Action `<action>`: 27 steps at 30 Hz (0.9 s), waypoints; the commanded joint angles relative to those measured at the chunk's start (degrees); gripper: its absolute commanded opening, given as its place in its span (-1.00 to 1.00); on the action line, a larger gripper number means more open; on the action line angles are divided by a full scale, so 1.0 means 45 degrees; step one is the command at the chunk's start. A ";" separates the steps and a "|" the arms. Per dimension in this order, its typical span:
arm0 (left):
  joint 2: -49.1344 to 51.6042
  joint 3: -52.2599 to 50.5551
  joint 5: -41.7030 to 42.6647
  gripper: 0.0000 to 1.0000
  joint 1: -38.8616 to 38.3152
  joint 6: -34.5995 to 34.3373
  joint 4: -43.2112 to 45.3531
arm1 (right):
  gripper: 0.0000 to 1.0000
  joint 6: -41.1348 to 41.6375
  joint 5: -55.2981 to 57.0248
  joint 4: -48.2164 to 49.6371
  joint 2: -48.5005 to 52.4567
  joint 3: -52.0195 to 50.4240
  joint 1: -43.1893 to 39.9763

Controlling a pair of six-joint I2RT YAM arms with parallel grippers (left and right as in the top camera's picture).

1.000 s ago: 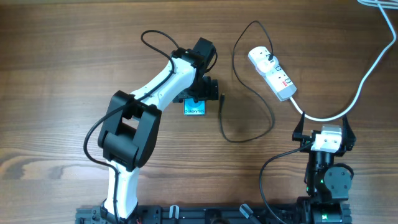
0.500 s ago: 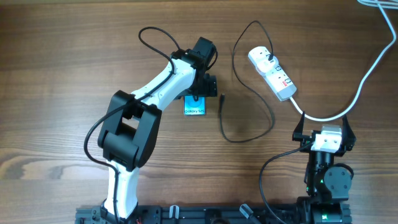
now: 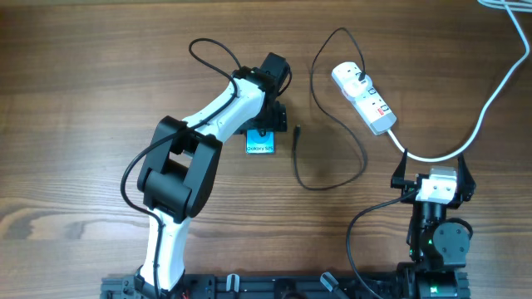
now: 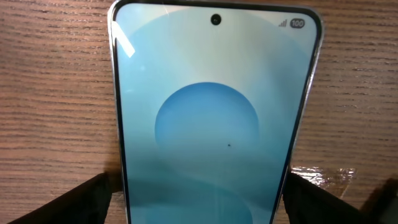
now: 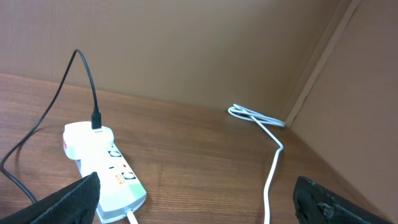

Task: Plug charger to phone and switch on socket
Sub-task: 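Lift the phone with the left gripper and hold it upright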

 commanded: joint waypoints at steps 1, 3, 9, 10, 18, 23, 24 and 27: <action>0.1112 -0.0350 -0.0010 0.55 -0.0005 0.0044 -0.0034 | 0.99 -0.0112 0.0121 0.0034 -0.0010 -0.0019 -0.0058; 0.1112 -0.0350 -0.0019 0.41 -0.0005 0.0044 -0.0039 | 1.00 -0.0107 0.0121 0.0034 -0.0010 -0.0019 -0.0058; 0.1107 -0.0345 -0.0029 0.31 -0.0005 0.0044 -0.0087 | 1.00 -0.0112 0.0121 0.0034 -0.0010 -0.0019 -0.0058; 0.1103 -0.0311 -0.0029 0.32 -0.0005 -0.0010 -0.0180 | 0.99 -0.0107 0.0121 0.0034 -0.0010 -0.0019 -0.0058; 0.0573 0.0495 0.0151 0.30 0.0015 -0.0408 -0.1336 | 0.99 -0.0112 0.0121 0.0034 -0.0010 -0.0019 -0.0058; -0.0335 0.0525 0.1535 0.29 0.0243 -0.0442 -0.1656 | 1.00 -0.0107 0.0121 0.0034 -0.0010 -0.0019 -0.0058; -0.0481 0.0525 0.1787 0.29 0.0291 -0.0442 -0.1753 | 1.00 -0.0107 0.0121 0.0034 -0.0010 -0.0019 -0.0058; -0.1001 0.0525 0.2482 0.30 0.0495 -0.0495 -0.2152 | 1.00 -0.0107 0.0121 0.0034 -0.0010 -0.0019 -0.0058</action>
